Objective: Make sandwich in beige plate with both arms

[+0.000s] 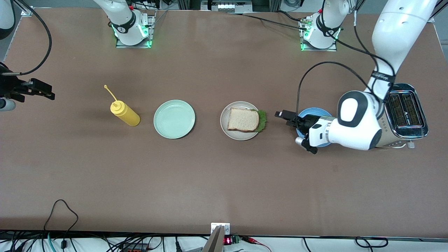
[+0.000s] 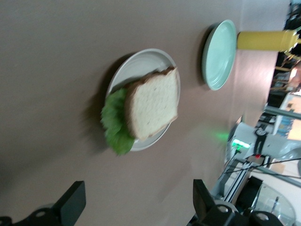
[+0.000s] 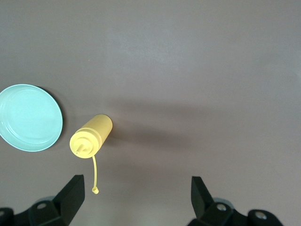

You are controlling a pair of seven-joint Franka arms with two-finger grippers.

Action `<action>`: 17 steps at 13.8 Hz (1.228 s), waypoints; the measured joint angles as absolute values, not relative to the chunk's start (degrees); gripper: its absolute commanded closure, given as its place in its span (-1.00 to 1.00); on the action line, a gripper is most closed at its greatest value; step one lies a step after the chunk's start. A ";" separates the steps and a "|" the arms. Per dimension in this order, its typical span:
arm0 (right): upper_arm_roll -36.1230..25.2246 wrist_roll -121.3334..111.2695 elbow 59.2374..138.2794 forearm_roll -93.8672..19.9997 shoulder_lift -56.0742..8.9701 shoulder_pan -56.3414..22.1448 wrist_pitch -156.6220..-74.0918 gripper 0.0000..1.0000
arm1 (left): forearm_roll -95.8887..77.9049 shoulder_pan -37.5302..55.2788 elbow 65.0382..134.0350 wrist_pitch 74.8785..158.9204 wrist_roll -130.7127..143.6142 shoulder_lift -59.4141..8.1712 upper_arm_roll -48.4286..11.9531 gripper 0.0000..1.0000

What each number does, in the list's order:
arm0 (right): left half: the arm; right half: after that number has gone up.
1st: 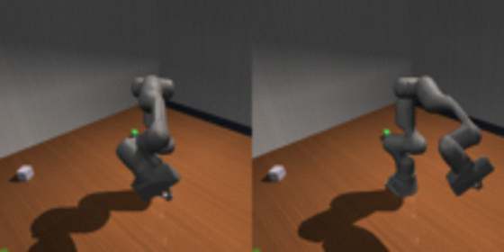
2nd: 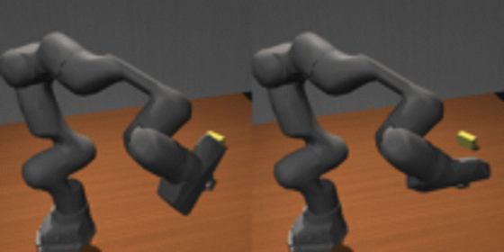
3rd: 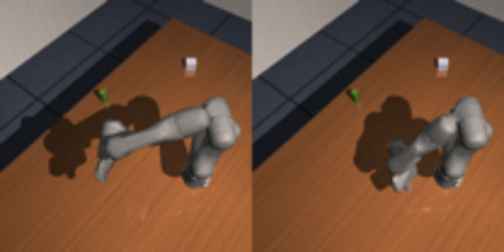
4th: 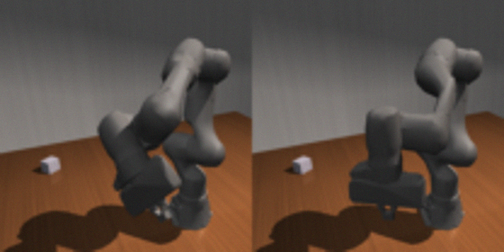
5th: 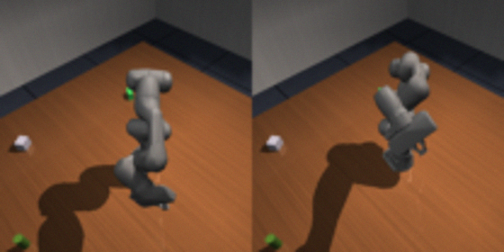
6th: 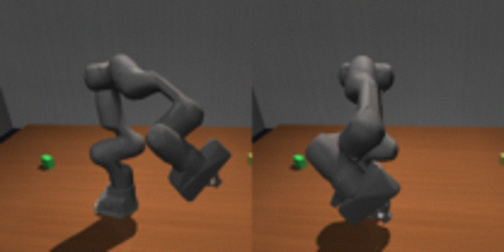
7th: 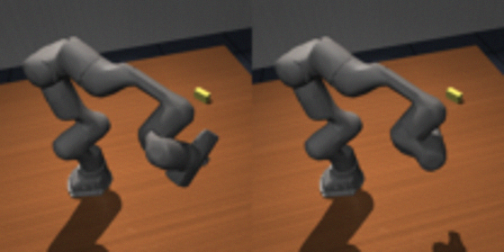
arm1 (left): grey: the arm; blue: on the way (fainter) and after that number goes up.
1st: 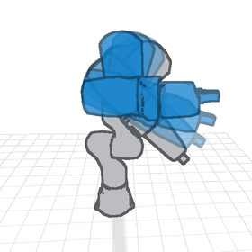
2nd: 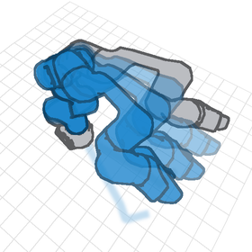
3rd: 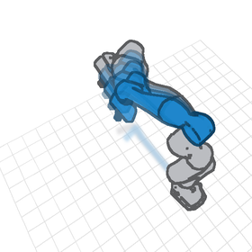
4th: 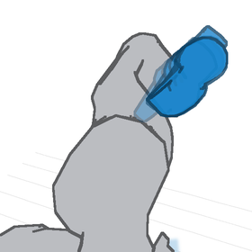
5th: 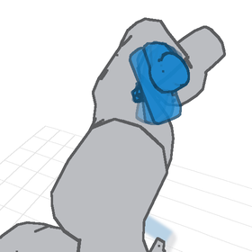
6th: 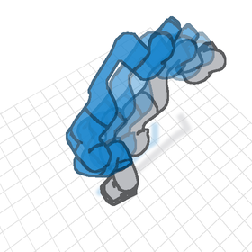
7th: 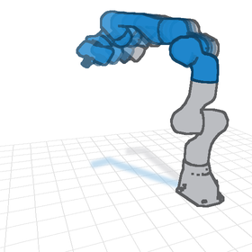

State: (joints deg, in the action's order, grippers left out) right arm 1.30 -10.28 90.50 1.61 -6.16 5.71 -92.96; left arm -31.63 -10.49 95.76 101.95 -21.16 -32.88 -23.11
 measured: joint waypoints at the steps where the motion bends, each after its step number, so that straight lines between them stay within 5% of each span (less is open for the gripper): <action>1: 1.30 -10.28 90.50 1.61 -6.16 5.71 -92.95 -1.00 | -29.14 -11.34 95.76 101.02 -20.91 -32.21 -23.02 -1.00; 17: 1.71 -9.72 90.47 -1.82 -6.06 4.53 -93.12 -1.00 | 1.60 -1.07 92.02 97.93 3.22 -7.11 -5.38 -1.00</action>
